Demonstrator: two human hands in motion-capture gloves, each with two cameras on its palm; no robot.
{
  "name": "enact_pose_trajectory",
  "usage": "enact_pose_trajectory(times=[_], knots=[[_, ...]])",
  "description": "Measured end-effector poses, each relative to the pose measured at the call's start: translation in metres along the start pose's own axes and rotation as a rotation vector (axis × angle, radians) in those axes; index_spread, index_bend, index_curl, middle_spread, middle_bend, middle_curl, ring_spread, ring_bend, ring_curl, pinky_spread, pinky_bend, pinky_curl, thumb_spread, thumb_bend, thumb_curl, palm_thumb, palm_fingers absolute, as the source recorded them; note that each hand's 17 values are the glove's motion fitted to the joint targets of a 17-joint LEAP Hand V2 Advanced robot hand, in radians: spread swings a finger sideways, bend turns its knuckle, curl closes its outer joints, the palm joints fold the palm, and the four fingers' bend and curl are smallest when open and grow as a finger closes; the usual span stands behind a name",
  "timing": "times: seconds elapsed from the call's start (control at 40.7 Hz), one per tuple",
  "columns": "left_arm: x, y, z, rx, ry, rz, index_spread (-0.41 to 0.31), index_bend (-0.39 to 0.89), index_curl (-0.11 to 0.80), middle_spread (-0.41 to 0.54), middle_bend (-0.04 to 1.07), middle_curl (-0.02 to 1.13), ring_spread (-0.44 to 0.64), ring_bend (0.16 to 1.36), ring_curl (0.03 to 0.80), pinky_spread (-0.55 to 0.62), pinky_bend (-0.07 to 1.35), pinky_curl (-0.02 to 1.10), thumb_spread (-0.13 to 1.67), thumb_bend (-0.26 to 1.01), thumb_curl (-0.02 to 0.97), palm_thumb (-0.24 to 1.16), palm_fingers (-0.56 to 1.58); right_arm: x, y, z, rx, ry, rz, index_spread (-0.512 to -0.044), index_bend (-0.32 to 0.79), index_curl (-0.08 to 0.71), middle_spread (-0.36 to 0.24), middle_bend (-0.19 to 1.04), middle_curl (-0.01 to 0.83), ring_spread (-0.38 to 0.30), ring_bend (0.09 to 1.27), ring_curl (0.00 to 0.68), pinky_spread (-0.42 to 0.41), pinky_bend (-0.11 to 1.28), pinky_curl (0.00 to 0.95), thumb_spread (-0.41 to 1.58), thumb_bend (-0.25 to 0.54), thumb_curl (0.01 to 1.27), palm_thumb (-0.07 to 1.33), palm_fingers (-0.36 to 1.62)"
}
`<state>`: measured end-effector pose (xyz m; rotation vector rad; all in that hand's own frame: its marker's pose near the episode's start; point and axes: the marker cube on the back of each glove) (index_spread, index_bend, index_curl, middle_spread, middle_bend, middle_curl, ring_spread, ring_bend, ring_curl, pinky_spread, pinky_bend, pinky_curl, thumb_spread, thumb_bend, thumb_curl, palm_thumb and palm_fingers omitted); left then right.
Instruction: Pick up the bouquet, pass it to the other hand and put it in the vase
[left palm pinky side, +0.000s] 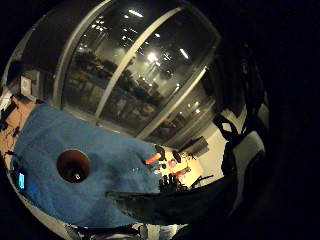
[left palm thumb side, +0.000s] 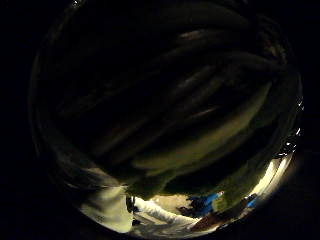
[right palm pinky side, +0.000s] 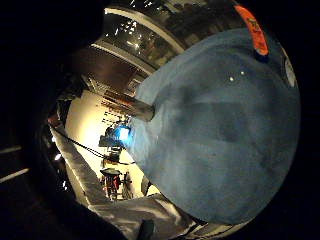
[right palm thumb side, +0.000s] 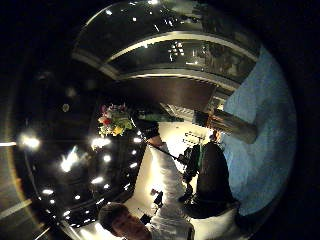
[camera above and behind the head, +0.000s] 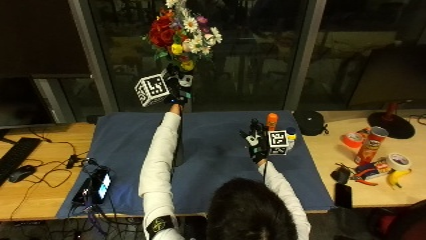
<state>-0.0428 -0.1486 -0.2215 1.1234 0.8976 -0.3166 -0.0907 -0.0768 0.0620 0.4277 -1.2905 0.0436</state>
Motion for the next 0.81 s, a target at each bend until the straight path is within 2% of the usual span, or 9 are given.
enact_pose_trajectory(times=[0.172, 0.394, 0.467, 0.541, 0.566, 0.59, 0.615, 0.664, 0.812], knots=[[-0.041, -0.006, -0.009, 0.029, -0.021, -0.014, -0.317, 0.37, 0.532, -0.332, 0.67, 0.55, -0.38, 0.74, 0.465, -0.39, 0.62, 0.44, 0.29, -0.03, 0.767, 0.84, 1.37, 0.004, 0.003, -0.002, -0.022, -0.097, -0.006, -0.397, 0.24, 0.339, -0.172, 0.19, 0.325, -0.091, 0.37, 0.294, 0.111, 0.48, 0.333, 0.92, -0.017, 0.60, 0.75, 0.20], [-0.110, -0.005, -0.005, -0.062, 0.010, -0.097, -0.319, 0.36, 0.545, -0.332, 0.67, 0.55, -0.38, 0.74, 0.471, -0.39, 0.62, 0.44, 0.29, -0.03, 0.786, 0.84, 1.37, 0.016, 0.004, 0.007, -0.017, -0.089, 0.071, -0.381, 0.24, 0.360, -0.160, 0.18, 0.321, -0.092, 0.32, 0.286, 0.115, 0.40, 0.317, 0.94, -0.017, 0.61, 0.78, 0.26], [-0.144, 0.014, -0.005, -0.216, 0.023, -0.178, -0.316, 0.35, 0.549, -0.332, 0.68, 0.55, -0.37, 0.74, 0.473, -0.39, 0.61, 0.44, 0.29, -0.03, 0.792, 0.84, 1.36, 0.024, 0.009, 0.011, -0.042, -0.111, 0.045, -0.373, 0.25, 0.366, -0.151, 0.18, 0.320, -0.092, 0.31, 0.284, 0.115, 0.37, 0.310, 0.95, -0.014, 0.61, 0.80, 0.29], [-0.189, 0.054, -0.016, -0.515, 0.000, -0.255, -0.308, 0.30, 0.541, -0.327, 0.68, 0.55, -0.37, 0.72, 0.468, -0.40, 0.62, 0.44, 0.30, -0.04, 0.791, 0.82, 1.33, 0.037, 0.018, 0.008, -0.061, -0.091, 0.014, -0.365, 0.24, 0.368, -0.143, 0.17, 0.317, -0.093, 0.31, 0.282, 0.115, 0.35, 0.307, 0.95, -0.015, 0.61, 0.80, 0.31], [-0.202, 0.071, -0.025, -0.607, -0.014, -0.267, -0.292, 0.24, 0.525, -0.316, 0.64, 0.54, -0.36, 0.71, 0.463, -0.40, 0.63, 0.44, 0.30, -0.06, 0.784, 0.80, 1.22, 0.041, 0.022, 0.005, -0.064, -0.080, 0.023, -0.362, 0.24, 0.371, -0.141, 0.17, 0.316, -0.091, 0.30, 0.282, 0.115, 0.34, 0.307, 0.95, -0.014, 0.61, 0.81, 0.31], [-0.213, 0.088, -0.036, -0.679, -0.031, -0.273, -0.202, 0.16, 0.508, -0.254, 0.62, 0.54, -0.24, 0.56, 0.417, -0.22, 0.39, 0.37, 0.51, -0.16, 0.721, 0.61, 0.46, 0.046, 0.027, 0.001, -0.065, -0.071, 0.037, -0.361, 0.24, 0.372, -0.140, 0.17, 0.314, -0.087, 0.30, 0.283, 0.115, 0.34, 0.307, 0.95, -0.016, 0.61, 0.81, 0.32], [-0.224, 0.105, -0.048, -0.731, -0.049, -0.279, -0.126, 0.10, 0.513, -0.157, 0.51, 0.56, -0.13, 0.58, 0.509, -0.09, 0.46, 0.46, 0.56, -0.14, 0.699, 0.57, 0.04, 0.051, 0.031, -0.002, -0.064, -0.061, 0.051, -0.357, 0.24, 0.374, -0.139, 0.17, 0.313, -0.086, 0.30, 0.283, 0.115, 0.34, 0.307, 0.95, -0.013, 0.62, 0.82, 0.32], [-0.245, 0.135, -0.073, -0.789, -0.095, -0.309, -0.034, 0.02, 0.471, 0.006, 0.40, 0.58, 0.02, 0.62, 0.541, 0.04, 0.54, 0.50, 0.64, -0.11, 0.666, 0.53, -0.30, 0.061, 0.037, -0.010, -0.064, -0.038, 0.077, -0.355, 0.24, 0.378, -0.135, 0.16, 0.310, -0.081, 0.29, 0.284, 0.114, 0.32, 0.307, 0.95, -0.016, 0.62, 0.82, 0.32], [-0.272, 0.180, -0.123, -0.799, -0.212, -0.405, 0.103, 0.00, 0.323, 0.250, 0.18, 0.37, 0.27, 0.54, 0.352, 0.28, 0.45, 0.35, 0.79, -0.02, 0.610, 0.58, -0.24, 0.089, 0.043, -0.030, -0.061, -0.009, 0.180, -0.344, 0.25, 0.386, -0.130, 0.15, 0.299, -0.071, 0.27, 0.283, 0.114, 0.30, 0.308, 0.96, -0.018, 0.62, 0.83, 0.34]])
